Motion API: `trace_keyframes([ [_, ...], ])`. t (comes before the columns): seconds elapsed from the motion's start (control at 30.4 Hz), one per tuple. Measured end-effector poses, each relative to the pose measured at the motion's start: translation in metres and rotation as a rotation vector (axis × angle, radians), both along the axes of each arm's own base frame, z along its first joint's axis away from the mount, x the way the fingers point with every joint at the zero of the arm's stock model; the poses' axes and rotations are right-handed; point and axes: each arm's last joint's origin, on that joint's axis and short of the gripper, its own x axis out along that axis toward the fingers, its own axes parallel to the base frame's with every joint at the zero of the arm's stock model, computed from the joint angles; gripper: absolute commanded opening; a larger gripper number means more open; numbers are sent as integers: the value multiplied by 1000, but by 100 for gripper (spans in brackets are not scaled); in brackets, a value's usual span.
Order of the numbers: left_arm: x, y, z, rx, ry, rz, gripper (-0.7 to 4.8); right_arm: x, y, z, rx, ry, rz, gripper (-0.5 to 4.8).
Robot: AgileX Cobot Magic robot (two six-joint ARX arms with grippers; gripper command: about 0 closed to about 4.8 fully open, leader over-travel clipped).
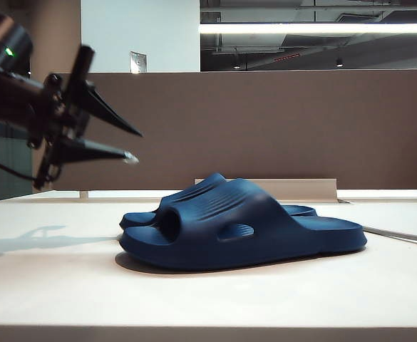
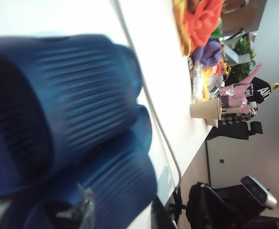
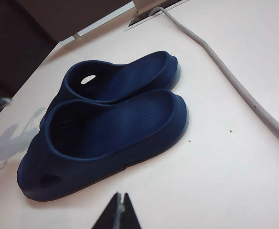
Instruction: Interlock the pair of blue slippers on the table with their fronts facing up.
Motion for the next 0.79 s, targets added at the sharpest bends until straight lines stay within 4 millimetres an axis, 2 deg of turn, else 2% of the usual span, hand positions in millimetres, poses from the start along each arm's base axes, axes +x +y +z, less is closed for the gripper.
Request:
trace_keyframes([
  [0.2, 10, -10, -21, 12, 65, -26, 153, 0, 0, 0, 0, 0, 0, 0],
  [0.49, 18, -13, -36, 39, 72, -3, 153, 0, 0, 0, 0, 0, 4, 0],
  [0.79, 21, -18, -35, 62, 12, 33, 153, 0, 0, 0, 0, 0, 4, 0],
])
